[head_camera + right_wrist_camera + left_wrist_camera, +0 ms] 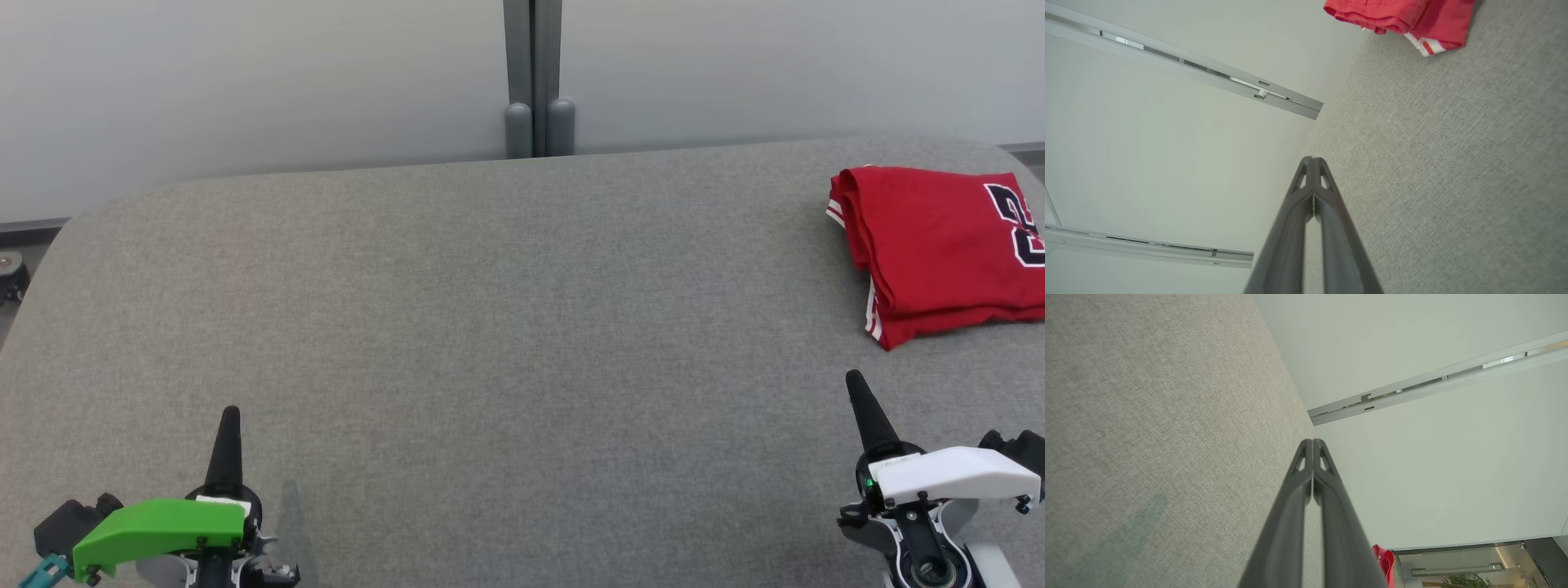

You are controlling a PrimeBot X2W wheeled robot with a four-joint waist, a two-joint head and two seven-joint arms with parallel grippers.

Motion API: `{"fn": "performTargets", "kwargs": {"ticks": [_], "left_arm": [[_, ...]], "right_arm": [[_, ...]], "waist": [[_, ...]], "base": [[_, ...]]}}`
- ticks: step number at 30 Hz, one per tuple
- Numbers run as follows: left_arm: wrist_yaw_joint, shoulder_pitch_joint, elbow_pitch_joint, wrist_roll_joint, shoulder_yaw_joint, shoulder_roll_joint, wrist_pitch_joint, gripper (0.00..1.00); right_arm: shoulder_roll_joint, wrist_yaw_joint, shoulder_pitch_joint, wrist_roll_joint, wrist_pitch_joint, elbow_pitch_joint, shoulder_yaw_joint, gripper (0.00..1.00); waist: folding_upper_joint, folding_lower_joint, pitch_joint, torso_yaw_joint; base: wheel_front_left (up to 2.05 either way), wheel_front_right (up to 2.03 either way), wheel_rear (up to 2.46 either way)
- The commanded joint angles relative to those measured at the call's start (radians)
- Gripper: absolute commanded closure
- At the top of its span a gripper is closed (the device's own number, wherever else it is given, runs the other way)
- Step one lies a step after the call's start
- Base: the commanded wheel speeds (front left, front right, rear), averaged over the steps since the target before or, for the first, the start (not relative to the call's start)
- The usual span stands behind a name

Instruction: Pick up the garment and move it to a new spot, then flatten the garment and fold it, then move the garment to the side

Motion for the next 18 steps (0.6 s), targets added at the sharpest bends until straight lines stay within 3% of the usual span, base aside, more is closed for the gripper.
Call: {"fn": "performTargets", "kwargs": {"ticks": [1, 18], "left_arm": [[0.003, -0.026, -0.009, -0.026, 0.008, 0.005, 0.006, 1.0], [0.003, -0.042, -0.015, -0.153, 0.025, 0.006, 0.045, 1.0]], "right_arm": [[-0.006, 0.0, -0.012, 0.026, 0.008, -0.013, -0.005, 1.0], [-0.007, 0.0, -0.013, 0.172, 0.047, -0.022, -0.014, 1.0]], "waist": [[0.0, 0.0, 0.0, 0.0], [0.0, 0.0, -0.004, 0.001]], "base": [[0.0, 0.0, 0.0], [0.0, 0.0, 0.0]]}}
